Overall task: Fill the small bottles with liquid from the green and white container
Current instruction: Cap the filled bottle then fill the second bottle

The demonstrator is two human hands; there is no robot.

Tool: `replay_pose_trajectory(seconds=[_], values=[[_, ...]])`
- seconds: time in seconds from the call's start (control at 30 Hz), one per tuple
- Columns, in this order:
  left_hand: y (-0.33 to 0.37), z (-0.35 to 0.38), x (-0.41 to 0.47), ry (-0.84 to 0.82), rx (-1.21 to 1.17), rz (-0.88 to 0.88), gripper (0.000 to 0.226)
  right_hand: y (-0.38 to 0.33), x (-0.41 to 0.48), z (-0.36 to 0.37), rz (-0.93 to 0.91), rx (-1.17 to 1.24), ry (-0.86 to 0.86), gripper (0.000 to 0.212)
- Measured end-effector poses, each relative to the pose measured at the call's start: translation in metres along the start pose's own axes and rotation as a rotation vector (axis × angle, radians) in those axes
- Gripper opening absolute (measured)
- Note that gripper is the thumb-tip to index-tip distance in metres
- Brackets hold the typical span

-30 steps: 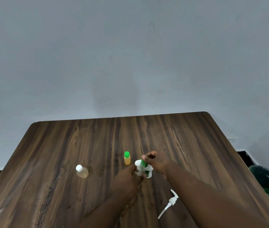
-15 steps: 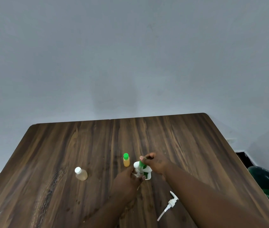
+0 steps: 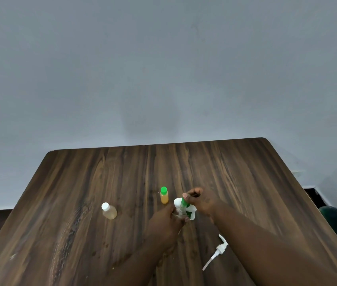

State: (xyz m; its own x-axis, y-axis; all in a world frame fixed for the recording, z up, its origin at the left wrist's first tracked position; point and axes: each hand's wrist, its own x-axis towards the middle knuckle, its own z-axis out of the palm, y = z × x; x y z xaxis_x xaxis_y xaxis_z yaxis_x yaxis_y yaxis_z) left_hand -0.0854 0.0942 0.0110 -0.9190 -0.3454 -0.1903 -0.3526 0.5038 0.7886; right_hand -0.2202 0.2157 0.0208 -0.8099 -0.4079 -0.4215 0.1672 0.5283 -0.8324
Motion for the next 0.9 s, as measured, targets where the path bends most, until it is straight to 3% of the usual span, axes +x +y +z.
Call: replay_pose_trajectory(seconds=[0.07,0.2,0.37,0.53,0.67,0.9], values=[[-0.0012,0.0012,-0.0009,0.008,0.004,-0.004,0.019,0.0015,0.0022,0.0004,0.013,-0.009,-0.012,0.022],[0.0014,-0.0011,0.0001,0.015,0.016,0.003,0.012,0.0009,0.0001,-0.0058,0.041,0.013,-0.065,0.032],[-0.0011,0.0038,0.0019,0.014,0.044,-0.018,0.024,0.0006,0.0032,0.0010,0.004,-0.044,0.018,0.025],[-0.0027,0.0009,0.0051,0.017,0.063,-0.028,0.036,-0.0006,0.0049,-0.0040,0.036,-0.027,-0.040,0.032],[-0.0026,0.0034,0.0041,0.000,0.052,-0.026,0.032,0.0075,0.0073,-0.0018,0.020,0.001,-0.027,0.022],[-0.0023,0.0019,0.0045,0.015,0.042,-0.003,0.030,0.0036,0.0089,-0.0048,0.034,-0.035,-0.044,0.032]])
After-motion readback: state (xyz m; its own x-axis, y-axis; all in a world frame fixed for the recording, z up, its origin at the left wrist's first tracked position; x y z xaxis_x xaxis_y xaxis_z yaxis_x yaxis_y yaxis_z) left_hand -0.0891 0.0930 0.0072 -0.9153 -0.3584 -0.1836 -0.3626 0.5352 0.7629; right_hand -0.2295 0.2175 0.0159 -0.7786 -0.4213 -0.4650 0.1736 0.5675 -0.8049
